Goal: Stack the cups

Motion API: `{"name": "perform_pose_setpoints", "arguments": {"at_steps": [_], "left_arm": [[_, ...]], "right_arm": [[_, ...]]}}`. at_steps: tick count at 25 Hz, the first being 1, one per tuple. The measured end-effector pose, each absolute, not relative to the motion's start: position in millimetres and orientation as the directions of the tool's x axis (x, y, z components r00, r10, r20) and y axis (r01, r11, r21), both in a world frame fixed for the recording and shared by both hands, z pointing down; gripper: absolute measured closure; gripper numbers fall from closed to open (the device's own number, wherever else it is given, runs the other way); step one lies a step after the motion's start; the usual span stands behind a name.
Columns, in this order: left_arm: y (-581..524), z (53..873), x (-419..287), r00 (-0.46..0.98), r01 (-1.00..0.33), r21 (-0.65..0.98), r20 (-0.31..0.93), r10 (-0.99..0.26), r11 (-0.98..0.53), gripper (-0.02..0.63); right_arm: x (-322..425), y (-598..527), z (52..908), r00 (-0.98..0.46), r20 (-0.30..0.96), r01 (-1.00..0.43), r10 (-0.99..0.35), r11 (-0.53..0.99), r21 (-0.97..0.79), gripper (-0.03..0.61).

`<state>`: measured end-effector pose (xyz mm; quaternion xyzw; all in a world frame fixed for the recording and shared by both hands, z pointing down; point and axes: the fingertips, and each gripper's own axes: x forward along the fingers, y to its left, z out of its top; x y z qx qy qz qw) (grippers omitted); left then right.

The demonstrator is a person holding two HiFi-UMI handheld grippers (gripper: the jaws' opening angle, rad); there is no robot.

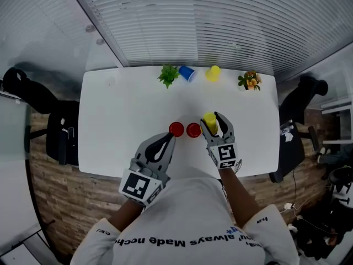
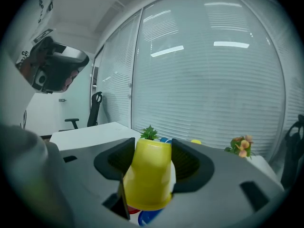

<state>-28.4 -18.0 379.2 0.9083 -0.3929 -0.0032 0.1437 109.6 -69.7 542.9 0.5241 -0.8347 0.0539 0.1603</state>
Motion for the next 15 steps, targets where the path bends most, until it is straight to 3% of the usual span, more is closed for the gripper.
{"name": "perform_pose_setpoints", "arguments": {"at_steps": [15], "left_arm": [[-16,383,-26,0.696,-0.711,0.263,0.128,-0.706,-0.653,0.584]], "right_arm": [[101,-61,567,-0.363,0.239,-0.902,-0.901,0.404,0.154,0.324]]}}
